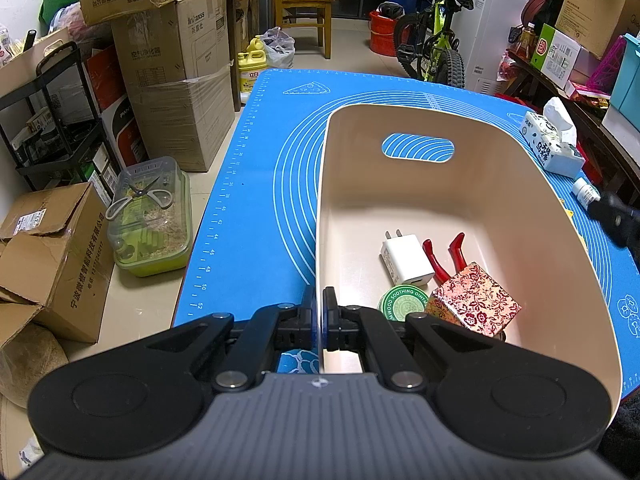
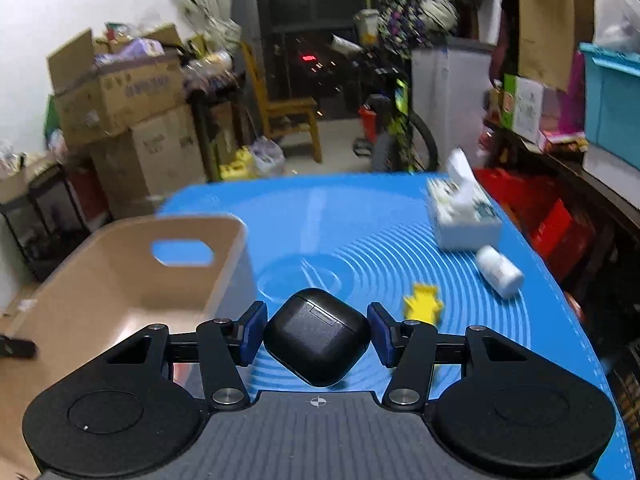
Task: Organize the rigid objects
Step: 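Carry the black earbud case into the bin and open the right gripper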
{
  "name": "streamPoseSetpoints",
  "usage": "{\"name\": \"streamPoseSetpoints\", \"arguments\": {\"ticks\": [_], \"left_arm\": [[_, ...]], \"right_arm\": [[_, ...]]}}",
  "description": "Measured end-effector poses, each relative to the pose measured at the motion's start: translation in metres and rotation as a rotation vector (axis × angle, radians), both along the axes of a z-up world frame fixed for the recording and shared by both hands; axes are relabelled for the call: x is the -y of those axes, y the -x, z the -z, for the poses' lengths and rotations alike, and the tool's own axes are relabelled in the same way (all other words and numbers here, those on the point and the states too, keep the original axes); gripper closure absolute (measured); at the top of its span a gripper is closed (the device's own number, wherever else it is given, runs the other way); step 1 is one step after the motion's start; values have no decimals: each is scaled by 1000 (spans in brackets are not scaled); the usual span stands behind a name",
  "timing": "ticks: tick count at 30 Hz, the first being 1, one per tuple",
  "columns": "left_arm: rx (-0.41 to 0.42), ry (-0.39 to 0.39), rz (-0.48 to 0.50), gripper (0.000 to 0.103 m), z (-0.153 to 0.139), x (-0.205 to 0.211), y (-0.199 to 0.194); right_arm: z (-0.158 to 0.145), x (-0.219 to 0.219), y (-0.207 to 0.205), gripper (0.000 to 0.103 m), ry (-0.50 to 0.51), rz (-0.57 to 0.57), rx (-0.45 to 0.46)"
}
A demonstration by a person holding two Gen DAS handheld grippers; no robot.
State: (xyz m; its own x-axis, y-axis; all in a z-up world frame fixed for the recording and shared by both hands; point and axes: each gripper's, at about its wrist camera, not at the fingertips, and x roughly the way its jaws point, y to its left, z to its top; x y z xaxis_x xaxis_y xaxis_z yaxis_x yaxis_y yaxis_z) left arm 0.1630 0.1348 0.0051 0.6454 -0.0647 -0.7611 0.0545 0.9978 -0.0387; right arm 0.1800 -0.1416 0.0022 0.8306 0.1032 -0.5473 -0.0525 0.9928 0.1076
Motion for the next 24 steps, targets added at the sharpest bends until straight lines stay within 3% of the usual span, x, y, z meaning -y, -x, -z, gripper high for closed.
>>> {"name": "streamPoseSetpoints", "arguments": {"ticks": [12, 18, 24], "left_arm": [[0, 1, 0, 99, 0, 0, 0], [0, 0, 0, 99, 0, 0, 0], [0, 0, 0, 99, 0, 0, 0]], "right_arm": [[-26, -67, -11, 44, 9, -211, 21], [-16, -106, -20, 44, 67, -338, -60], [8, -133, -28, 44, 138, -397, -182]]}}
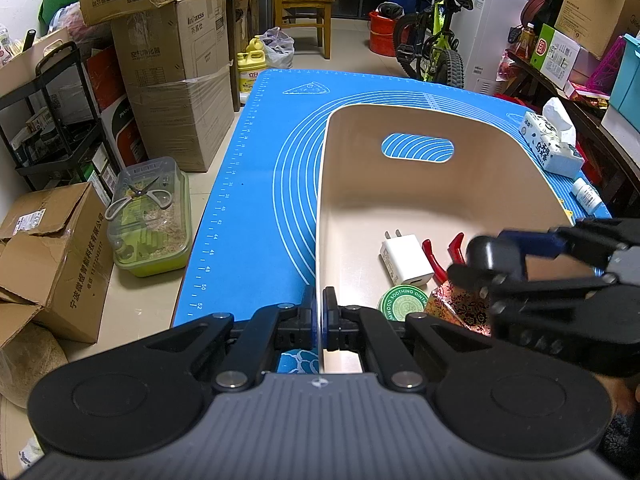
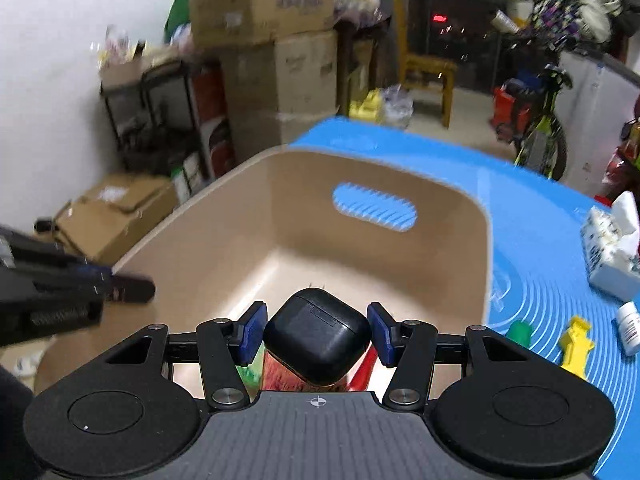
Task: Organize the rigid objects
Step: 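Carry the black earbud case into the bin and open the right gripper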
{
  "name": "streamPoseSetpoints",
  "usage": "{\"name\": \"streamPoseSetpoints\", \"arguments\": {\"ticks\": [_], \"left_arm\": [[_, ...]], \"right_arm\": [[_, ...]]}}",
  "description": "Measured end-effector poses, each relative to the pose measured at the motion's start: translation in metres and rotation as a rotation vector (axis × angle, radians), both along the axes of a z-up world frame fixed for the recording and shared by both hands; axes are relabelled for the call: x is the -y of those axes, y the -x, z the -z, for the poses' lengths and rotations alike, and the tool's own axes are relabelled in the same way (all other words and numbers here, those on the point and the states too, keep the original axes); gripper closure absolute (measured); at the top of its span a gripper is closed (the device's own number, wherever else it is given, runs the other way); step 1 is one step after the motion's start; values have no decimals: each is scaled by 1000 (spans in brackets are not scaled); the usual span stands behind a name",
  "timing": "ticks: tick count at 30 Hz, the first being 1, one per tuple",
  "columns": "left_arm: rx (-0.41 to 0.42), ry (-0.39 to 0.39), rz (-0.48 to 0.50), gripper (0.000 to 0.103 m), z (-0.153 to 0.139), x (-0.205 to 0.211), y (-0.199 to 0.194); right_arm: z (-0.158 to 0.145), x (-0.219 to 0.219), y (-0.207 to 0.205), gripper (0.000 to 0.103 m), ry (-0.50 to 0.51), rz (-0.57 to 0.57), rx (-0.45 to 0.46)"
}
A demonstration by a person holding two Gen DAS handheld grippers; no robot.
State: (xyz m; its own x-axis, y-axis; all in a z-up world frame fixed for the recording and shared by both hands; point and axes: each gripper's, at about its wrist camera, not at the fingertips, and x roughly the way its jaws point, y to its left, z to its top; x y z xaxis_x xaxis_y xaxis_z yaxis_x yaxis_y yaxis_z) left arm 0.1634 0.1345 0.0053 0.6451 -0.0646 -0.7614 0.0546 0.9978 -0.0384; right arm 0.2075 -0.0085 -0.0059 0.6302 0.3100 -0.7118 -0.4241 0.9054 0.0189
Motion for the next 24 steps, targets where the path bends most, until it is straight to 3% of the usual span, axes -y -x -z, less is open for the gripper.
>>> {"name": "streamPoseSetpoints", "arguments": {"ticks": [5, 10, 12, 19, 24], "left_arm": [[0, -1, -1, 99, 0, 0, 0], [0, 0, 0, 99, 0, 0, 0], [1, -2, 0, 99, 0, 0, 0], [0, 1, 0, 99, 0, 0, 0], [0, -1, 1, 99, 0, 0, 0]], "right_arm": [[9, -9, -5, 44, 62, -21, -69], [9, -10, -4, 44, 52, -18, -89], [5, -4, -2, 35, 30, -7, -75], [-20, 22, 1, 27, -79, 27, -7], [-43, 56, 5, 21, -118, 114, 87]]}}
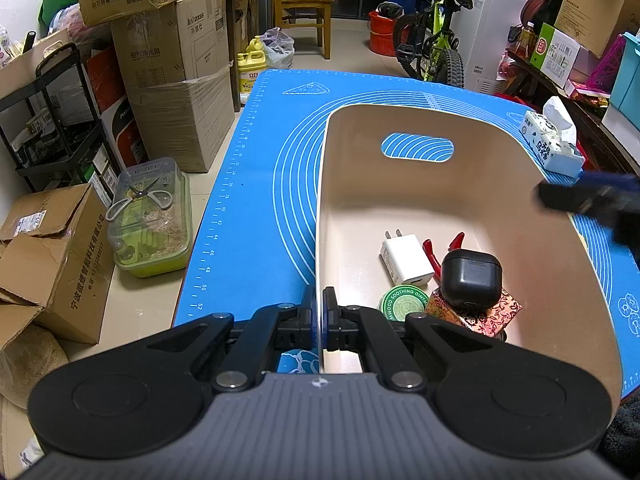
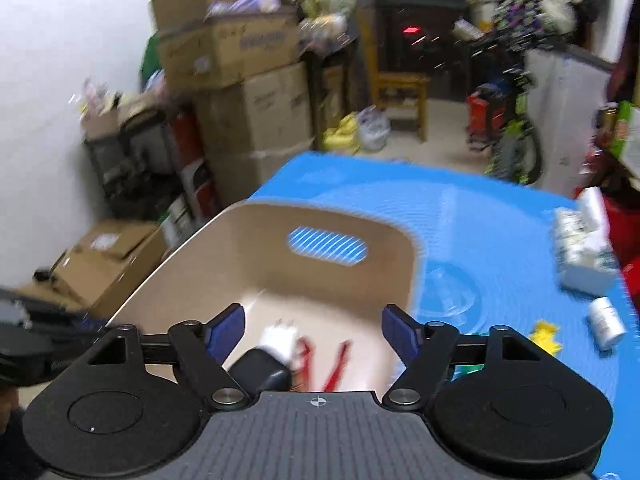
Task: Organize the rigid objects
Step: 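Carry the black earbud case into the bin and open the right gripper, then move the right gripper to the yellow tool and grasp its red knob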
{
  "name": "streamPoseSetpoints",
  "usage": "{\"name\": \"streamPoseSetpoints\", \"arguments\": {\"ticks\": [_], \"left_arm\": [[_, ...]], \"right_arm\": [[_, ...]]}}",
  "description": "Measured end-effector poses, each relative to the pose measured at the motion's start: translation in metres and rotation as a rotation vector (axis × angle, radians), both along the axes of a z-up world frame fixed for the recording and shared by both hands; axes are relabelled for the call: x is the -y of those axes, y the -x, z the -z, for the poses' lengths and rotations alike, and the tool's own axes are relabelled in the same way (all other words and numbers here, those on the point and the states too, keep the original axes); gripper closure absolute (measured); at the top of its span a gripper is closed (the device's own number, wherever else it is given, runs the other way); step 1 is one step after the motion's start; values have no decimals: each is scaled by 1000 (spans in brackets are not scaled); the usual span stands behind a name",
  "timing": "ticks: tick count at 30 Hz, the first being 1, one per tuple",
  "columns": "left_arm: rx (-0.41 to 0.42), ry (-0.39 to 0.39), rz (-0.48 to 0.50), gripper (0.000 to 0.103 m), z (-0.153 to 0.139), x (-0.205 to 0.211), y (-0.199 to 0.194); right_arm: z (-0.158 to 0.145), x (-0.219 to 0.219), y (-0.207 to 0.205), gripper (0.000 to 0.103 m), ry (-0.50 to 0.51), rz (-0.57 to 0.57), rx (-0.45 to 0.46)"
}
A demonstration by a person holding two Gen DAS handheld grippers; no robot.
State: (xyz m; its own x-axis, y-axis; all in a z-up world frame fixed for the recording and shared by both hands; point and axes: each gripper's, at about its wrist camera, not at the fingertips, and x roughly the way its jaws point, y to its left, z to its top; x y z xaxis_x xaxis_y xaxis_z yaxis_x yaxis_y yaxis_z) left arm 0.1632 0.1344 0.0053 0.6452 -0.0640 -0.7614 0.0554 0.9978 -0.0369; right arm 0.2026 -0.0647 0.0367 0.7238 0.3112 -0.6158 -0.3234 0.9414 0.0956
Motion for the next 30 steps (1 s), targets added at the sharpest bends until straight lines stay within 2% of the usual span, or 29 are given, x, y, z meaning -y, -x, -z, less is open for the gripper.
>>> {"name": "streamPoseSetpoints", "arguments": {"ticks": [5, 8, 12, 16, 21, 30], "left_arm": [[0, -4, 1, 99, 1, -1, 0], [1, -8, 3, 99, 1, -2, 1], [-1, -7, 2, 99, 1, -3, 0], [-2, -7, 2, 99, 1, -2, 0], [-2, -9, 2, 99, 1, -2, 0], [-2, -10, 2, 99, 1, -3, 0]], "right_arm": [[-7, 45, 0, 11, 14, 120, 75], [2, 72, -6, 11, 20, 191, 62], [27, 109, -16, 11, -6, 297, 8], [54, 135, -21, 11, 16, 380, -23], [80, 150, -25, 11, 50, 415, -52], [113, 148, -31, 11, 102, 395, -86]]}}
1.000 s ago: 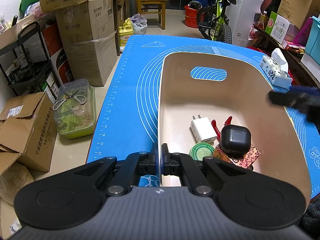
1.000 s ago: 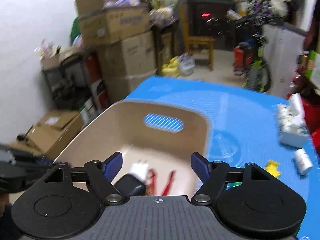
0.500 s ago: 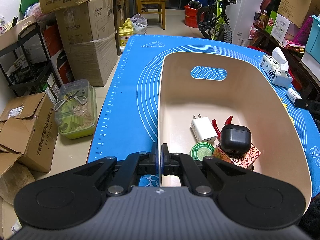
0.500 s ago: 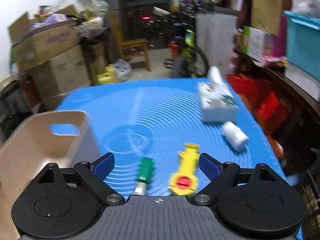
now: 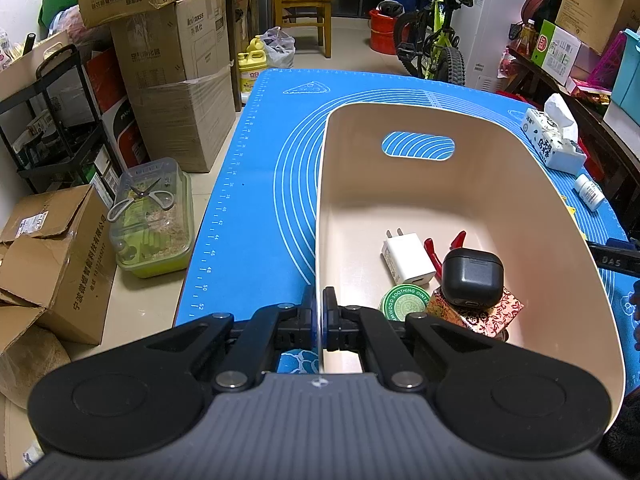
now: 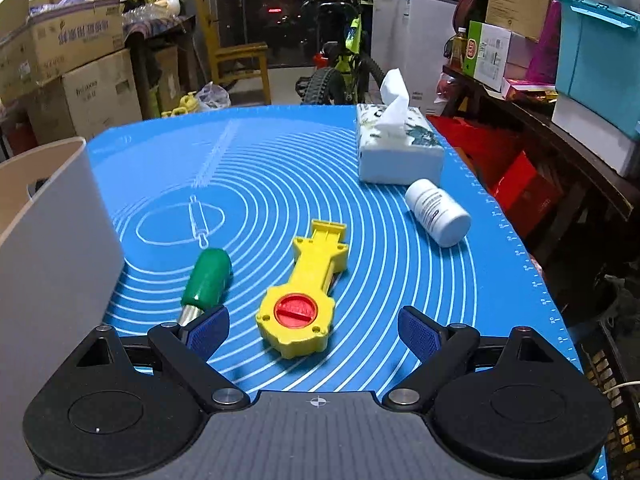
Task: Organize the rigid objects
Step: 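Move the right gripper to the yellow tool and grasp its red knob, then carry the yellow tool into the bin and release it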
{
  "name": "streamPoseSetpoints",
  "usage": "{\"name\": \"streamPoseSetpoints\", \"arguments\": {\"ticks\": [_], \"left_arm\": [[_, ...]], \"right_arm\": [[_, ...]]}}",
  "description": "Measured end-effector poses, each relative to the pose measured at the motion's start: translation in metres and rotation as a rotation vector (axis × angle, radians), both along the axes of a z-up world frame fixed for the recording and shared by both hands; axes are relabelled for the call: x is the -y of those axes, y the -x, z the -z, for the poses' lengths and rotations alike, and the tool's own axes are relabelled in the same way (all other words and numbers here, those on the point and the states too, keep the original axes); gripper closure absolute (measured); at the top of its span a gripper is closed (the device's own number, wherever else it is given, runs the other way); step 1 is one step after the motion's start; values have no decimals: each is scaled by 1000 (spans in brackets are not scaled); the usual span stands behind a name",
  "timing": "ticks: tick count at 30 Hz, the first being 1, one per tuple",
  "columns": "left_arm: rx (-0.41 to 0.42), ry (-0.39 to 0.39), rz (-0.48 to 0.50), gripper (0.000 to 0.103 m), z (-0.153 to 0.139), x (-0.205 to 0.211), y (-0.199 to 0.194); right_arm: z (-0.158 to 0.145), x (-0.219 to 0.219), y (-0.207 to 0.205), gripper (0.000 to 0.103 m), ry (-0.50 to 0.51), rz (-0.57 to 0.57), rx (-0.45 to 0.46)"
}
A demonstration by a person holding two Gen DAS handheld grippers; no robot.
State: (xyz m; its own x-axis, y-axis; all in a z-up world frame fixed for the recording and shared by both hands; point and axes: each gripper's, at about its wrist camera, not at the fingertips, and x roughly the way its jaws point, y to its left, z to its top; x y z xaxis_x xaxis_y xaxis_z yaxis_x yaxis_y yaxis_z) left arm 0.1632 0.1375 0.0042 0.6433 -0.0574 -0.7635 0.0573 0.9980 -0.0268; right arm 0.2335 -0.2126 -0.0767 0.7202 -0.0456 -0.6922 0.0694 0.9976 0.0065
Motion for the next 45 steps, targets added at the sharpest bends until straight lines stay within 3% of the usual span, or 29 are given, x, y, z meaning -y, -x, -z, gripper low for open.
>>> {"name": "streamPoseSetpoints", "arguments": {"ticks": [8, 13, 16, 45], "left_arm": [[-1, 0, 0, 99, -1, 1, -1], [-1, 0, 0, 99, -1, 1, 0], [-1, 0, 0, 99, -1, 1, 0], [-1, 0, 0, 99, -1, 2, -1]], "right_arm": [[18, -9, -15, 19, 34, 12, -6], [25, -9, -18, 33, 26, 13, 3], [24, -11, -18, 51, 16, -13, 10], [-46, -14, 19, 54, -3, -88, 215]]}}
